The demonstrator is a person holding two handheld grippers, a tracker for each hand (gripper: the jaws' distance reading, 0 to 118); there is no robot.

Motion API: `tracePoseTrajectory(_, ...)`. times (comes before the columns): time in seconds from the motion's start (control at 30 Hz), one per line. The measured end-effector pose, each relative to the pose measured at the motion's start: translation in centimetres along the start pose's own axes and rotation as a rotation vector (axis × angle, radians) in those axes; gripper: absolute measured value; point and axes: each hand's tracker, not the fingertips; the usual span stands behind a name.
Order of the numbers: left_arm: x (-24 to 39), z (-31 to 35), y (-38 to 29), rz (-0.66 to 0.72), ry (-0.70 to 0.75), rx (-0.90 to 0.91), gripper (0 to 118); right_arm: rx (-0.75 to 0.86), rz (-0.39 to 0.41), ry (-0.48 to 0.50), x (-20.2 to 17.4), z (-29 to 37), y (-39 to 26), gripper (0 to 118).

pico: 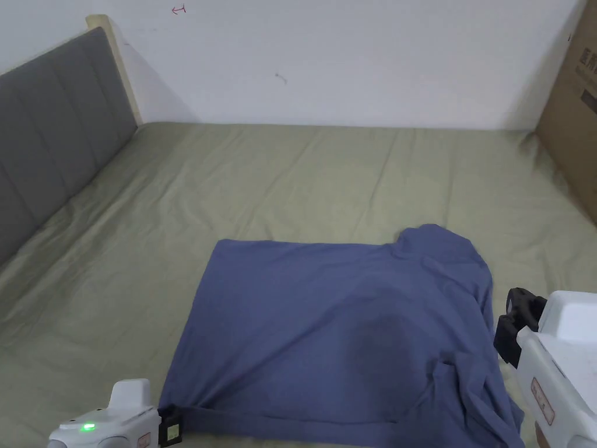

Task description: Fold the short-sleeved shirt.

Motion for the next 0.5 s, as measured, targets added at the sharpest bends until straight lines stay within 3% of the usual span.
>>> tracePoseTrajectory(0.07,0.0,-1.0,-0.3,0.0,-0.013,-0.025,5,-0.012,-0.005,-0.005,0.3,-0.1,-0.4,0)
tracePoseTrajectory(0.27,0.9,0.1,-0.3,-0.009,-0.011,-0.001,3,-0.118,-0.036,-0.053,2.3,-0.7,-3.1,3)
tracePoseTrajectory(0.3,0.8,0.3,-0.2,-0.01,-0.012,0.004,3,-0.17,-0.03,-0.069,2.8,-1.0,-4.1,13)
tracePoseTrajectory(0.37,0.5,0.8,0.1,-0.008,-0.017,0.02,3,-0.262,-0.051,-0.077,3.8,-1.9,-6.2,74)
tracePoseTrajectory(0.4,0.4,1.0,0.3,-0.006,-0.017,0.026,3,-0.325,-0.068,-0.073,4.2,-2.3,-7.5,97)
tracePoseTrajectory(0.43,0.3,1.1,0.4,-0.004,-0.017,0.031,3,-0.355,-0.076,-0.068,4.5,-2.6,-8.6,108)
tracePoseTrajectory(0.5,0.2,1.7,0.7,-0.001,-0.023,0.04,2,-0.407,-0.076,-0.075,4.9,-3.1,-10.9,107)
